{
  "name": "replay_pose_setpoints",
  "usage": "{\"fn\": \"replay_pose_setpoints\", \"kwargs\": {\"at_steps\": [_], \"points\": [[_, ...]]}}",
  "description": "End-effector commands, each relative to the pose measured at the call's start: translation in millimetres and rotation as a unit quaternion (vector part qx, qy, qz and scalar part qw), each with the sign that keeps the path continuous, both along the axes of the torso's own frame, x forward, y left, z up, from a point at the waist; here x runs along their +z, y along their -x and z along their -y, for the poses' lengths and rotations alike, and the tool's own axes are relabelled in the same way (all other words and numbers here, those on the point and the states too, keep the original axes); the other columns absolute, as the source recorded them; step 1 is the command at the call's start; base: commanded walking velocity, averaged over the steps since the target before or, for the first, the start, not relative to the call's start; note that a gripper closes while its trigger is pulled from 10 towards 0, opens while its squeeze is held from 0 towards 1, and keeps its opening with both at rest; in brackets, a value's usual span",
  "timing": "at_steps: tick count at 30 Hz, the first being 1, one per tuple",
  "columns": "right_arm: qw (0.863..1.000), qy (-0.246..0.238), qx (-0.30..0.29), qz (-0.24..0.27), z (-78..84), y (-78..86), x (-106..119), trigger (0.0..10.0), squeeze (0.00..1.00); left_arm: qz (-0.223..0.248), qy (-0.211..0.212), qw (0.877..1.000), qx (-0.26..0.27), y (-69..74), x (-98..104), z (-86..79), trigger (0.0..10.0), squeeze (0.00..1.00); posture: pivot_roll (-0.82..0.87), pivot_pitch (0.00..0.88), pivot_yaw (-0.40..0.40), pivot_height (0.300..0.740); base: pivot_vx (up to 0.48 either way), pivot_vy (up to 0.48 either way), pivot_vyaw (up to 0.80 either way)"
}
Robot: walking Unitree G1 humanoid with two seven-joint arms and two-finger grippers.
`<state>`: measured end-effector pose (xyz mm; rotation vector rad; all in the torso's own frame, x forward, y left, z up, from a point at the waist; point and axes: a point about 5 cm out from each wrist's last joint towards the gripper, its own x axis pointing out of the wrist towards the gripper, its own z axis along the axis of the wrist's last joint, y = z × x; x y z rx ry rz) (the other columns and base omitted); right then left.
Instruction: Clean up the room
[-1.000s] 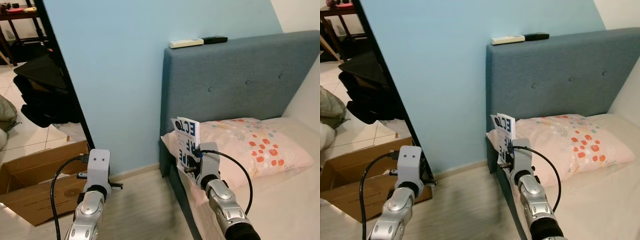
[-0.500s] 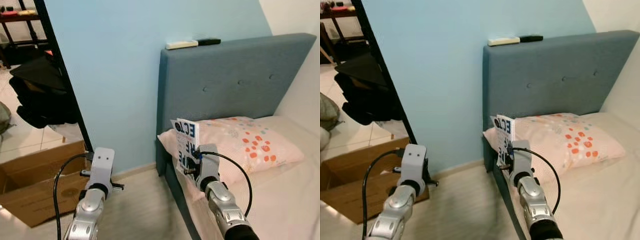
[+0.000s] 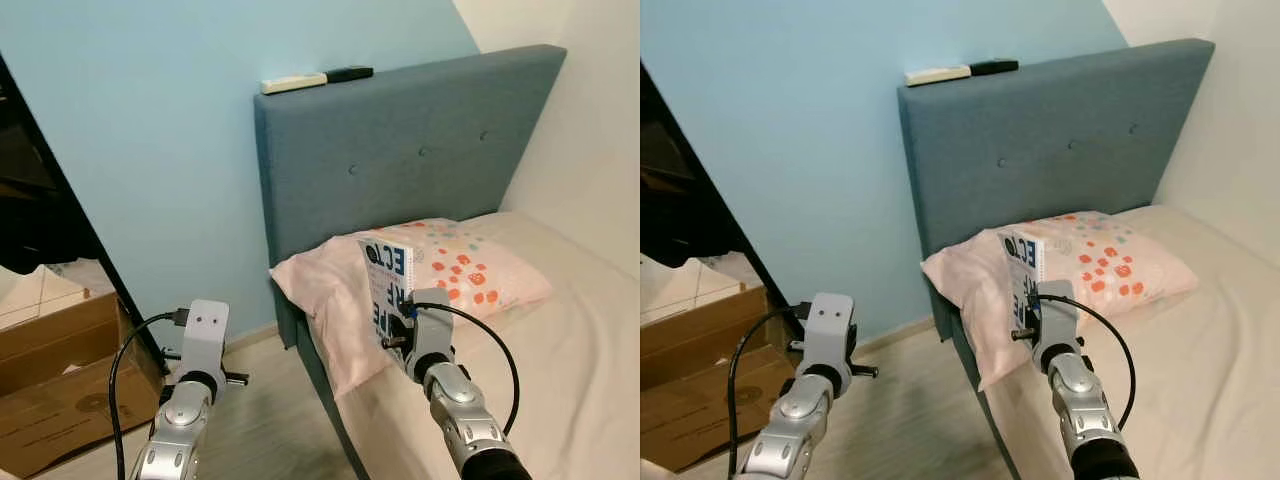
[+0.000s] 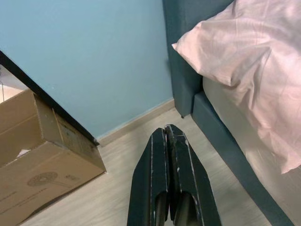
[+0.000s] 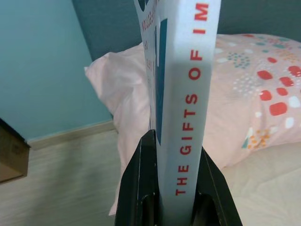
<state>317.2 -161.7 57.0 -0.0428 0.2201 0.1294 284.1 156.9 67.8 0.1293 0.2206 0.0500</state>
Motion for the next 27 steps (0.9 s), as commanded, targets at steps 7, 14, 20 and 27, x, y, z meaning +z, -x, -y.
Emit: {"fn": "replay_pose_setpoints", "kwargs": {"at_steps": [7,14,20,27], "points": [[1.000,-0.004,0.008,0.002,-7.3,-3.5,3.7,10.0,0.00,-0.001,0.003,1.000,0.002,0.4,-2.8,-2.5,10.0,0.00,-0.01,0.065,-0.022,0.740,0.000,0.000,-0.80],[1.000,-0.003,0.002,0.001,-4.9,-2.9,3.3,10.0,0.00,0.026,0.017,1.000,-0.006,0.0,4.7,1.4,10.0,0.00,-0.01,0.069,-0.021,0.740,0.000,0.000,-0.80],[1.000,-0.007,-0.001,0.002,-4.8,-3.6,4.1,10.0,0.00,0.029,0.020,0.999,-0.005,-0.3,5.8,1.6,10.0,0.00,-0.01,0.073,-0.024,0.740,0.000,0.000,-0.80],[1.000,-0.007,-0.001,0.003,-3.4,-4.3,5.0,10.0,0.00,0.034,0.019,0.999,-0.004,-0.5,6.7,1.8,10.0,0.00,-0.01,0.074,-0.027,0.740,0.000,0.000,-0.80]]}}
